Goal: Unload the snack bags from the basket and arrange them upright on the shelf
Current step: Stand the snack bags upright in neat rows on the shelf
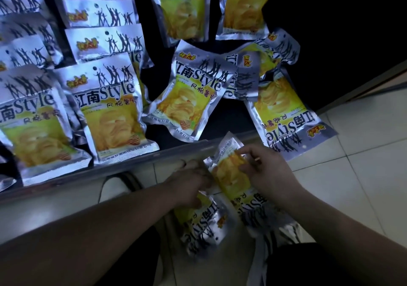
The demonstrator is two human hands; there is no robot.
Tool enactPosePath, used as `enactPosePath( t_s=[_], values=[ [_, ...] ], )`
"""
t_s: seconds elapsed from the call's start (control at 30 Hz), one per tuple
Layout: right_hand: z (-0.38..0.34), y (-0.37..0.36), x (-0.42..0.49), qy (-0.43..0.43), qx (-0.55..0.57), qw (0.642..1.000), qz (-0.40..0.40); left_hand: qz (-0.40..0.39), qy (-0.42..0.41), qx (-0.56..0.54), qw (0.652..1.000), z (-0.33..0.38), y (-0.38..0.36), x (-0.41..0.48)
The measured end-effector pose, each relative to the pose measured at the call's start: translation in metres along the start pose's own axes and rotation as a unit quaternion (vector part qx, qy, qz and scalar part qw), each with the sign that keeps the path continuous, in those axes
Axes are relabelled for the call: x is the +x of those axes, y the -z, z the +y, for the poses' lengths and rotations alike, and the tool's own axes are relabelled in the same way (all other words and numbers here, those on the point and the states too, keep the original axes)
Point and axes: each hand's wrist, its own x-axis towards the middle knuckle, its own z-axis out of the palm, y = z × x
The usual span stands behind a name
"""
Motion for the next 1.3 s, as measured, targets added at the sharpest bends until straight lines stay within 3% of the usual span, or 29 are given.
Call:
enactPosePath(
  t_s=[0.13,0.3,0.5,0.57,0.67,0.73,0.8,0.9,1.0,1.07,1.13,1.2,1.3],
  values=[
    [0.0,0.008,-0.005,-0.04,0.057,0.998,0.006,0.048,0.006,-0.037,0.998,-0.002,0.012,-0.004],
    [-0.015,0.045,0.001,-0.008,0.037,0.999,0.02,0.052,0.026,-0.215,0.975,0.009,0.054,-0.026],
    [-0.055,0.115,0.017,0.061,-0.1,0.99,0.073,0.102,0.01,-0.378,0.92,0.025,0.132,-0.05],
    [-0.073,0.132,0.028,0.09,-0.131,0.982,0.103,0.156,0.029,-0.424,0.891,0.023,0.155,-0.058],
    [-0.096,0.151,0.054,0.11,-0.158,0.972,0.138,0.303,0.075,-0.5,0.808,0.021,0.172,-0.058],
    [-0.105,0.155,0.08,0.114,-0.184,0.965,0.147,0.394,0.122,-0.517,0.75,0.017,0.176,-0.052],
    [-0.112,0.154,0.107,0.125,-0.192,0.965,0.126,0.455,0.161,-0.497,0.721,0.013,0.18,-0.045],
    [-0.121,0.154,0.14,0.135,-0.152,0.979,0.024,0.485,0.188,-0.455,0.722,0.004,0.186,-0.035],
    [-0.131,0.162,0.167,0.126,-0.197,0.971,-0.045,0.511,0.184,-0.453,0.707,-0.001,0.197,-0.028],
    [-0.136,0.163,0.181,0.147,-0.272,0.951,0.001,0.525,0.188,-0.474,0.682,-0.004,0.202,-0.023],
    [-0.137,0.151,0.187,0.173,-0.324,0.922,0.127,0.506,0.191,-0.508,0.67,-0.008,0.203,-0.018],
    [-0.136,0.13,0.185,0.117,-0.301,0.93,0.176,0.456,0.193,-0.526,0.692,-0.011,0.2,-0.013],
    [-0.125,0.091,0.179,-0.097,-0.254,0.96,0.064,0.407,0.215,-0.477,0.749,-0.011,0.197,-0.01]
  ],
)
